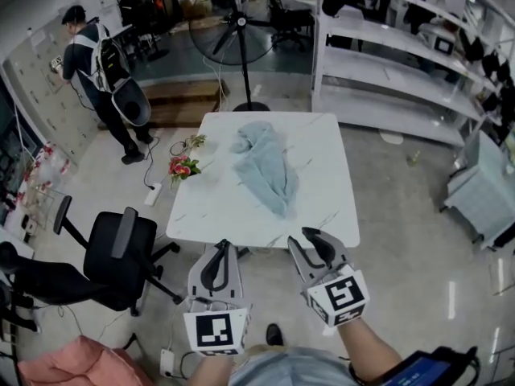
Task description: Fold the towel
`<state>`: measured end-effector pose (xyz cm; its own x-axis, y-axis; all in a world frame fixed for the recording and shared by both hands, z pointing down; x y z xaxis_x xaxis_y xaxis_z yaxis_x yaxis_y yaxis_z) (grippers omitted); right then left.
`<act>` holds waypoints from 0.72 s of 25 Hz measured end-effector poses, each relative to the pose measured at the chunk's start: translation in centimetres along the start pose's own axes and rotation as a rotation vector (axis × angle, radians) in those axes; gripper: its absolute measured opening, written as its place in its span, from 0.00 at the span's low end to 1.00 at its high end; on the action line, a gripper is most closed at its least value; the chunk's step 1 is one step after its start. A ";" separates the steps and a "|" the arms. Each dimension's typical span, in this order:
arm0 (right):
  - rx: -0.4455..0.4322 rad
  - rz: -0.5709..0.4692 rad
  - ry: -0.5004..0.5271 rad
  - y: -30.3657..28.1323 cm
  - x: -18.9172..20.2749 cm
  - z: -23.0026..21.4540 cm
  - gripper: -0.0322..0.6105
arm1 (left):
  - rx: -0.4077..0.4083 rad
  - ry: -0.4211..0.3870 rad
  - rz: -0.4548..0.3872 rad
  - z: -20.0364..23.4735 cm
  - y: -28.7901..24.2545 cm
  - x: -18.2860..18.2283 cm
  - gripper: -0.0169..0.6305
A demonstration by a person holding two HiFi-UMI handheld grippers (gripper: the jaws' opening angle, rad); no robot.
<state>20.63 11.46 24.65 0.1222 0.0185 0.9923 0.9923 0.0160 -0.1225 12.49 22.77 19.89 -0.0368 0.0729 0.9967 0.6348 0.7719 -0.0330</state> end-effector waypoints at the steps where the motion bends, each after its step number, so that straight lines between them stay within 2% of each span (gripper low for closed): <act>1: 0.008 -0.007 0.002 -0.5 -0.3 -0.3 0.24 | 0.009 -0.005 -0.009 0.3 -0.7 -0.2 0.04; 10: 0.066 -0.023 0.015 -3.2 -0.8 -2.9 0.24 | 0.069 -0.020 -0.021 1.1 -5.2 -0.1 0.04; 18: 0.065 0.012 -0.023 -5.3 1.1 -5.5 0.24 | 0.088 -0.038 0.039 0.6 -8.4 2.1 0.04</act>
<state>15.58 5.92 26.53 0.1327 0.0423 0.9902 0.9875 0.0802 -0.1358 6.60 16.79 22.19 -0.0434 0.1263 0.9910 0.5661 0.8204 -0.0798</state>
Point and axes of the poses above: the fingertips, and each gripper's own axes: y backward along the fingers, z to its left, x out of its underside, the point moved 1 cm from there along y, backward along the fingers, and after that the axes turned 13 degrees about -x, right-handed, at the moved point
